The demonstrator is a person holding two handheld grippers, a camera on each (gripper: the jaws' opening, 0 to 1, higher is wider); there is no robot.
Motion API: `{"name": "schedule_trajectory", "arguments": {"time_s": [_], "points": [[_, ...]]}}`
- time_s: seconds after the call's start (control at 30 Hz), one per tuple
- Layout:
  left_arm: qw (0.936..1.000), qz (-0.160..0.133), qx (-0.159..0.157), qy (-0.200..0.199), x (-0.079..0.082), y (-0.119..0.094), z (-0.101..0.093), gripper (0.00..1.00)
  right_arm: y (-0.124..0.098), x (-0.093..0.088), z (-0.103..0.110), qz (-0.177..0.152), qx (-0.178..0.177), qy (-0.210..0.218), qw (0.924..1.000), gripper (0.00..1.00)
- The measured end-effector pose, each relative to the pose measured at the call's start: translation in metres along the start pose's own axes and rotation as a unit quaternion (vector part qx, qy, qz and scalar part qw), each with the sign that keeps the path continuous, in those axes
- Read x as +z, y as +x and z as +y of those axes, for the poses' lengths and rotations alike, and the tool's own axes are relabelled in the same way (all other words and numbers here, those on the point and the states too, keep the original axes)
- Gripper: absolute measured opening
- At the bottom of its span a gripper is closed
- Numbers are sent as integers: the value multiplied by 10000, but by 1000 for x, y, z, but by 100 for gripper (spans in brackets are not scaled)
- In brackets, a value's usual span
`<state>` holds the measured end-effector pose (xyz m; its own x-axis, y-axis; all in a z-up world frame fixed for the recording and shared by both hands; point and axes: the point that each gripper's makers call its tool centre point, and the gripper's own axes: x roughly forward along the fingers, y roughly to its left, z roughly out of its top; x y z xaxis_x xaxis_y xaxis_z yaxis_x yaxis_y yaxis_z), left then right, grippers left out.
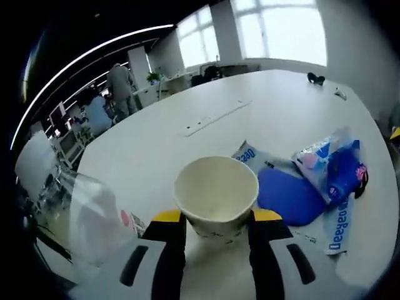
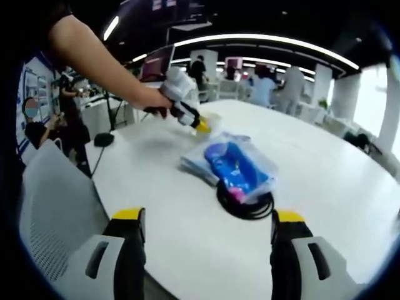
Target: Arrange the tabletop items into an orderly group along one side of the table until the central work area is clear of visible clutter.
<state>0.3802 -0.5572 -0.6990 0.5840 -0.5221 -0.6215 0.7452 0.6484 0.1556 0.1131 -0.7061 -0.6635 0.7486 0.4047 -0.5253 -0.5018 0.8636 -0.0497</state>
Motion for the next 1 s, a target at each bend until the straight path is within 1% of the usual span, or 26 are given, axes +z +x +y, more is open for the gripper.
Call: {"name": "schedule_trajectory", "arguments": {"time_s": [0.03,0.13,0.2,0.27,0.53,0.63,0.73,0.83,0.9,1.0], "points": [[10000,40,16,83,-3,0,0,37,0,0,0,-10,3,4,10000,80],[9999,99,12,-62,-6,1,1,37,0,0,0,7,3,2,10000,80],[9999,113,29,-81,-7,2,1,37,0,0,1,6,26,6,10000,80],[9998,206,17,-36,-10,4,1,36,1,-1,1,23,39,0,10000,80],[9997,239,-65,1,-9,10,-5,34,1,-2,1,38,45,21,10000,79],[9993,291,-126,190,-10,13,-10,32,1,-2,1,45,53,17,10000,79],[9993,306,-142,184,-10,15,-11,32,1,-2,1,51,52,25,10000,79],[9995,309,-96,61,-11,16,-9,31,1,-4,2,83,76,18,9999,79],[9995,305,-80,4,-11,16,-9,33,2,-4,3,91,89,-1,9999,79],[9997,214,12,-136,-10,16,-7,43,2,-4,3,97,93,2,9999,79]]}}
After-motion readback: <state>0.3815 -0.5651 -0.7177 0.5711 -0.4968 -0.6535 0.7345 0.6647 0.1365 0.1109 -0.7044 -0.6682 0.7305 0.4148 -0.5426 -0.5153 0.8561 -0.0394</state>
